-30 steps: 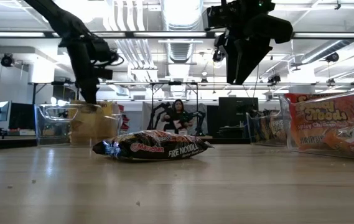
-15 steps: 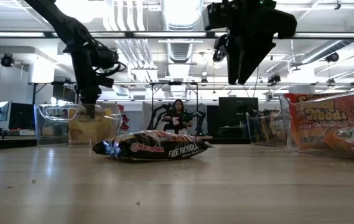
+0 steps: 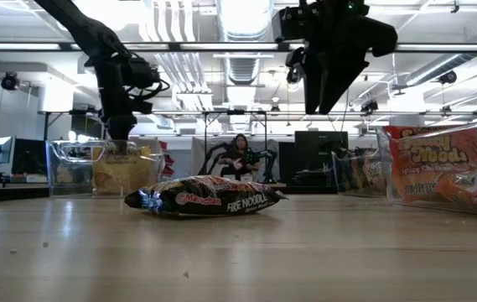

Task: Sort Maruchan noodles
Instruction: Put the yellow noodle pack into the top left transparent bin, then put the black noodle pack into the top right transparent bin

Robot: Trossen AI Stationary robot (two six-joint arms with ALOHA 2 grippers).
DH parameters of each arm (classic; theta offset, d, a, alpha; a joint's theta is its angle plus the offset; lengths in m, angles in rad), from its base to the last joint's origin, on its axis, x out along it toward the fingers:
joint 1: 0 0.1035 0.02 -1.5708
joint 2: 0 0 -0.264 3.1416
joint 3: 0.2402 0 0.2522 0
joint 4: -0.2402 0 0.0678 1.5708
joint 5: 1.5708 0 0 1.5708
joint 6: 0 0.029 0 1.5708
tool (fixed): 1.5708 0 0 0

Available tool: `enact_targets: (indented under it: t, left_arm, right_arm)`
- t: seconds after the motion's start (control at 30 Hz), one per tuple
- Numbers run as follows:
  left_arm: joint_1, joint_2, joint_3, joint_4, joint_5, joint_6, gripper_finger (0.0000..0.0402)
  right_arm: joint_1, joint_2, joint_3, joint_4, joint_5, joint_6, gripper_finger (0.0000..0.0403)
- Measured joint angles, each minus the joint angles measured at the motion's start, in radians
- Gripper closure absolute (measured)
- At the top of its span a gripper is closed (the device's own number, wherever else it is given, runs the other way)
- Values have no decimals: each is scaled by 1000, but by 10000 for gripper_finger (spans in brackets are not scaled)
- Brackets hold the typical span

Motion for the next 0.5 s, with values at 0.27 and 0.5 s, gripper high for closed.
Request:
enact_targets:
  t: [0.27, 0.5]
  left_arm:
    - [0, -2, 79, -10, -8, -1, 270]
    - [0, -2, 181, -20, -9, -32, 270]
  right_arm:
    - [-24, 0, 0, 0, 0, 0, 216]
    - [-32, 0, 0, -1, 1, 20, 216]
